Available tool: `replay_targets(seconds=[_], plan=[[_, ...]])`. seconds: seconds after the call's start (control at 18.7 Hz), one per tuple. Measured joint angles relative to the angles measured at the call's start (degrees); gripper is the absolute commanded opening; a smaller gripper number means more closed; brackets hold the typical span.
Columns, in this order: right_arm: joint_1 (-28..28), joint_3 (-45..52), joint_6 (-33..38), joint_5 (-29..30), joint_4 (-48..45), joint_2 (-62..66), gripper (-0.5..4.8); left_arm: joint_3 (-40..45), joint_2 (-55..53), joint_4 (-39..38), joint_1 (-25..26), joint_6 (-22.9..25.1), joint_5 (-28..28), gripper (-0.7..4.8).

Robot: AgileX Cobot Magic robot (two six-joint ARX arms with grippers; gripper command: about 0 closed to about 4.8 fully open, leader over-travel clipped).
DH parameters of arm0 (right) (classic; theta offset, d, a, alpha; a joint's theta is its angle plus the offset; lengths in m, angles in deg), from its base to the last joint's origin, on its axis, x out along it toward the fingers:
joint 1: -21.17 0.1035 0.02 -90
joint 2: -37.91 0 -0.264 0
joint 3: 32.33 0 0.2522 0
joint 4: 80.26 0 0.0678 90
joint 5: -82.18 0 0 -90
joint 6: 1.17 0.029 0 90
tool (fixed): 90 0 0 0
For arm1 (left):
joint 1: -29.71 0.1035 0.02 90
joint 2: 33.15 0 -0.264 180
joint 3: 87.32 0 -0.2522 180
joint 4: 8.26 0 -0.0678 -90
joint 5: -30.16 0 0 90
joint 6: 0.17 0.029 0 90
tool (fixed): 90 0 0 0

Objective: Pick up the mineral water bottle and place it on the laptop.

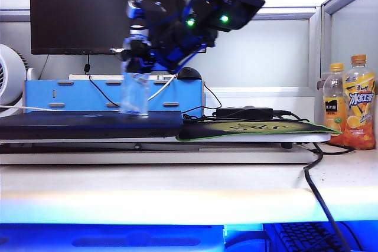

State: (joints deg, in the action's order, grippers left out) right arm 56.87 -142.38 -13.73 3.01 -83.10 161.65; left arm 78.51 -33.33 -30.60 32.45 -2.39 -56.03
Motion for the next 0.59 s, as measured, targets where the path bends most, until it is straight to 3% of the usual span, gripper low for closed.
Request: replay_targets(seconds=[0.11,0.16,0.27,0.59], plan=[[0.72,0.00,-1.64,0.57,0.48,-0.02,0.18,0.00,0.00,0.00,0.00,0.00,0.00,-0.02],[0.81,0.00,-2.27,0.81,0.66,-0.02,0.99,0.00,0.00,0.00,0.00,0.00,0.00,-0.02],[0.74,0.00,-2.40,0.85,1.03,-0.13,4.79,0.00,0.00,0.00,0.00,0.00,0.00,-0.02],[0.85,-0.13,-2.93,0.81,1.05,-0.22,4.79,0.00,0.02,0.00,0.00,0.00,0.00,-0.02]])
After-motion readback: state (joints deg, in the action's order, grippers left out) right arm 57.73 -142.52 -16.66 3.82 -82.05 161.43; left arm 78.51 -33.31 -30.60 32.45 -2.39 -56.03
